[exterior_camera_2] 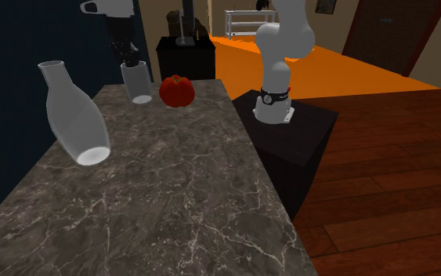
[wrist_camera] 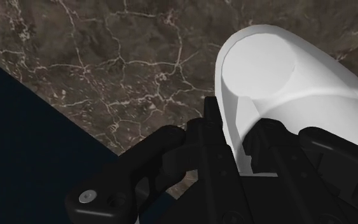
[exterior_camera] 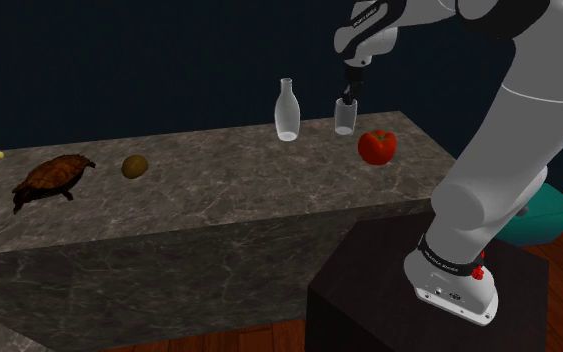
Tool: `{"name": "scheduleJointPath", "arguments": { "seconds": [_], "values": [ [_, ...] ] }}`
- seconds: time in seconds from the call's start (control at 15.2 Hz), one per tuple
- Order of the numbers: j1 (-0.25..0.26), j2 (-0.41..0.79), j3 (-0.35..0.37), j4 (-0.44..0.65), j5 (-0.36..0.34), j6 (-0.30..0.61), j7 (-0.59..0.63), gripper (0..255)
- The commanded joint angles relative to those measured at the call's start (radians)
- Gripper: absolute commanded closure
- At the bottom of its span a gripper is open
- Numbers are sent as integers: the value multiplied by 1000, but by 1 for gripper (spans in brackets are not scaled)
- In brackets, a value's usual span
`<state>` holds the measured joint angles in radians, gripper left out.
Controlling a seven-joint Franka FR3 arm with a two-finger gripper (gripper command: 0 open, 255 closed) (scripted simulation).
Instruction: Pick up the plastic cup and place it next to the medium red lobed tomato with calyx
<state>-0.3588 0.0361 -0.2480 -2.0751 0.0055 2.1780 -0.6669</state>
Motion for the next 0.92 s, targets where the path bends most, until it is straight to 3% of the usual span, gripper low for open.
{"name": "scheduleJointPath", "arguments": {
  "seconds": [0.0,0.4,0.86],
  "values": [
    [0,11,0,-14,4,26,-2,255],
    [-2,51,1,-55,17,105,-11,255],
    [-2,51,1,-55,17,105,-11,255]
  ]
}}
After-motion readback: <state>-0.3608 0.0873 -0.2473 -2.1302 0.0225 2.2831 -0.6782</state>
